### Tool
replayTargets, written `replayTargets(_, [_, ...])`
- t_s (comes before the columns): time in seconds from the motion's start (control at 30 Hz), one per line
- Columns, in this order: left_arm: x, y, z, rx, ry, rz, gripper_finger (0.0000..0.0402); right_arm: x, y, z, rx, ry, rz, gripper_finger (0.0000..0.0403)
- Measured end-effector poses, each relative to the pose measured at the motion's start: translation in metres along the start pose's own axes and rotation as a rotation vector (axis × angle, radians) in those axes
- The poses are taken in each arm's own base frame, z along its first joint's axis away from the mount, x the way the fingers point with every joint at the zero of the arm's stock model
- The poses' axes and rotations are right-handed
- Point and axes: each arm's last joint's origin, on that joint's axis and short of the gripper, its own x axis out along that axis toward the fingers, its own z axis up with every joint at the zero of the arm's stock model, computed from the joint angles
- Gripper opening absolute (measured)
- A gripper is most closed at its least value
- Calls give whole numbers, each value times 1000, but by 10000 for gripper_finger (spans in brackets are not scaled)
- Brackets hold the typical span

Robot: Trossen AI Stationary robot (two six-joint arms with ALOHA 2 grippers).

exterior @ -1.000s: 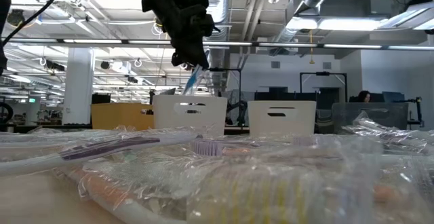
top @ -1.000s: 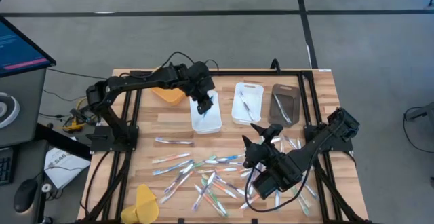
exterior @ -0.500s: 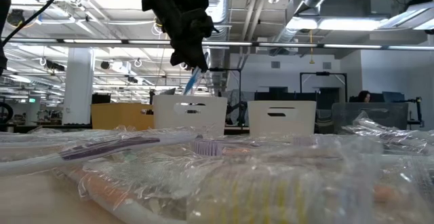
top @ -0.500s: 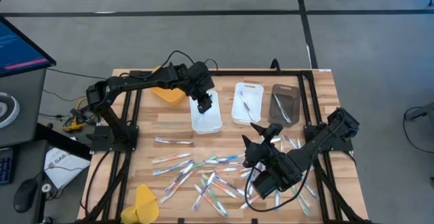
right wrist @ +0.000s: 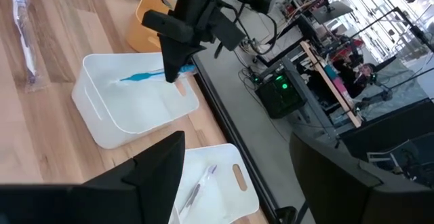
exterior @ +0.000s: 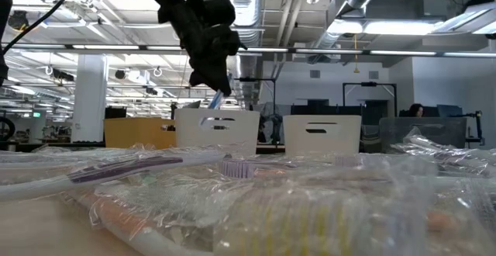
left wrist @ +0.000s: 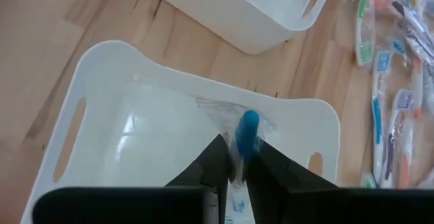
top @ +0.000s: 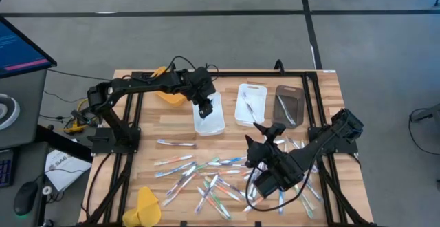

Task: Pick & Place Toothbrushes
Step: Put the blue toothbrush into the left white bin

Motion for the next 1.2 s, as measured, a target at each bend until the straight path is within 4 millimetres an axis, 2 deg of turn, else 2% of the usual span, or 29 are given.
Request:
replayTargets(0.47, [8,2,-6,1,-20,-3,35,12,-3,2,5,48,-7,260])
replayTargets(1.0, [8,2,-4,6,-42,-3,36,28,2,-10,-58,89,-42,260])
replayTargets(1.2, [8,2,-4,5,-42,-3,59,27,3,-10,-75,84,-42,260])
